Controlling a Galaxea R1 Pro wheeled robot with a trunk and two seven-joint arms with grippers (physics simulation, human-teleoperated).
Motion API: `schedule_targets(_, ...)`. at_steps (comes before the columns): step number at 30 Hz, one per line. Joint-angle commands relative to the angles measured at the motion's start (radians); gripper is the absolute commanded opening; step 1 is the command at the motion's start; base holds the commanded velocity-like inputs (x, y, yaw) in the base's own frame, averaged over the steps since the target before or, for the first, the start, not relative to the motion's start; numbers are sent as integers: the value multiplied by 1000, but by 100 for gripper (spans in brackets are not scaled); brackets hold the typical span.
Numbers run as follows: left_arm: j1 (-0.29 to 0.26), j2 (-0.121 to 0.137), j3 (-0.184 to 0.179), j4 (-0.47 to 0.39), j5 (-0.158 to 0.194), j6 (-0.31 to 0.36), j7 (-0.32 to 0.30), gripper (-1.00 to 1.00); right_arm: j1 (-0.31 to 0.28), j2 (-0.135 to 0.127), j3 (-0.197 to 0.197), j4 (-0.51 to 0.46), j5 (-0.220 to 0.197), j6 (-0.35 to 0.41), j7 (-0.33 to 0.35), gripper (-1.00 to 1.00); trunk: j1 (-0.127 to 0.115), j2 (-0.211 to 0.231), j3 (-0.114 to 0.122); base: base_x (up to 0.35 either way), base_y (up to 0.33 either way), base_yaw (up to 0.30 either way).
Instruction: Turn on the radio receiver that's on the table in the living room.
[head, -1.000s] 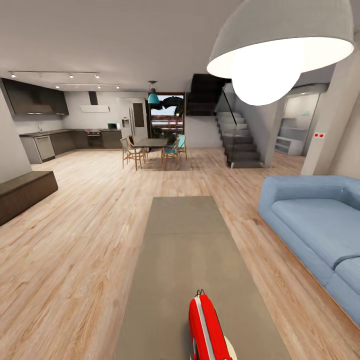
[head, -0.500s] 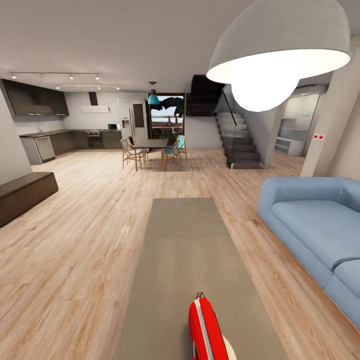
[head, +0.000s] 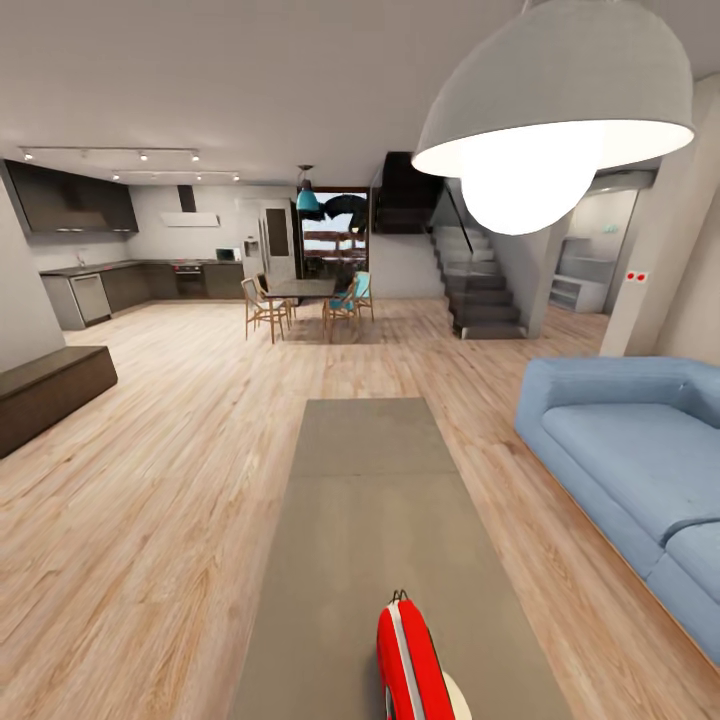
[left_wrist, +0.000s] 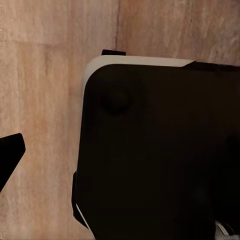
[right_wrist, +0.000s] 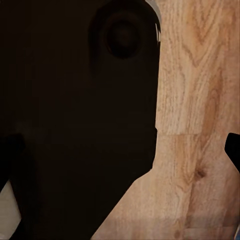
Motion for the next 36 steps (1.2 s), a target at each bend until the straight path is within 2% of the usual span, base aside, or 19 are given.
schedule_targets(1,0,0,0,0,0,0,0,100,0,0,0,0,0,-1,0,100,-4,7,3,0,0,0)
schedule_targets(12,0,0,0,0,0,1,1,100,0,0,1,0,2,-4,0,100,-46,84,38,0,0,0)
schedule_targets(13,0,1,0,0,0,1,1,100,0,0,-5,0,-7,-9,0,100,-46,84,36,0,0,-55)
schedule_targets(36,0,1,0,0,1,1,1,100,0,0,-5,0,-8,-10,-1,100,-46,84,1,0,0,-67)
